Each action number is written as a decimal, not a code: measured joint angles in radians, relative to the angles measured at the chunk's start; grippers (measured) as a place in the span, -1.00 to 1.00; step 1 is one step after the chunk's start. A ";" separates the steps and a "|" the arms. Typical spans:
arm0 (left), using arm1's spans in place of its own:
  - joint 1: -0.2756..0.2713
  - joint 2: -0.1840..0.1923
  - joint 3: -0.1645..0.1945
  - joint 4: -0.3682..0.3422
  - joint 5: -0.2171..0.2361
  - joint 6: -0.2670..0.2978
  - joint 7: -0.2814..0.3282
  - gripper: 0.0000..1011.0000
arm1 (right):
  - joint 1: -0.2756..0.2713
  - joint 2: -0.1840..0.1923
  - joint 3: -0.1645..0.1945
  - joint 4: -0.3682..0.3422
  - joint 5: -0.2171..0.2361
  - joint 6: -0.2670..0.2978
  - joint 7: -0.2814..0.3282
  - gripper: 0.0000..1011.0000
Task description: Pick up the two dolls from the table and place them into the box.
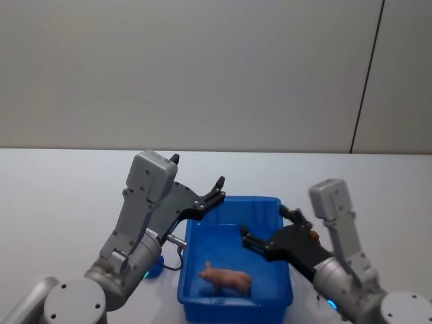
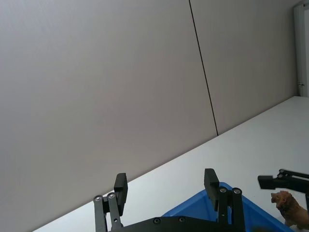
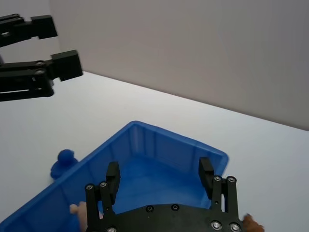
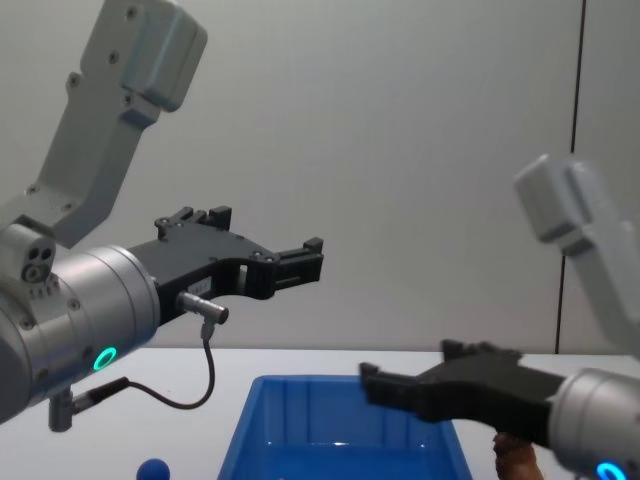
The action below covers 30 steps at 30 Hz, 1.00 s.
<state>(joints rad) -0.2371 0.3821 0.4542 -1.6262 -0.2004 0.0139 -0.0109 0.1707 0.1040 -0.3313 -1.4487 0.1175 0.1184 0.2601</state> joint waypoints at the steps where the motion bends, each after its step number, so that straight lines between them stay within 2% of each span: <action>1: 0.000 0.000 0.000 0.000 0.000 0.000 0.000 0.98 | -0.004 0.003 0.002 -0.006 0.000 -0.001 -0.010 0.98; 10: 0.000 0.000 0.000 0.000 0.000 0.000 0.000 0.98 | -0.068 0.054 0.032 -0.086 0.012 -0.003 -0.107 0.98; 16: 0.000 0.000 0.000 0.000 0.000 0.000 0.000 0.98 | -0.096 0.079 0.048 -0.105 0.022 0.006 -0.141 0.98; 24: 0.000 0.000 0.000 0.000 0.000 0.000 0.000 0.98 | -0.127 0.103 0.063 -0.104 0.027 0.014 -0.179 0.98; 30: 0.000 0.000 0.000 0.000 0.000 0.000 0.000 0.98 | -0.136 0.107 0.066 -0.082 0.027 0.012 -0.192 0.98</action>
<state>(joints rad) -0.2372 0.3821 0.4542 -1.6262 -0.2004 0.0138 -0.0109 0.0351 0.2106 -0.2657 -1.5306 0.1449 0.1304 0.0683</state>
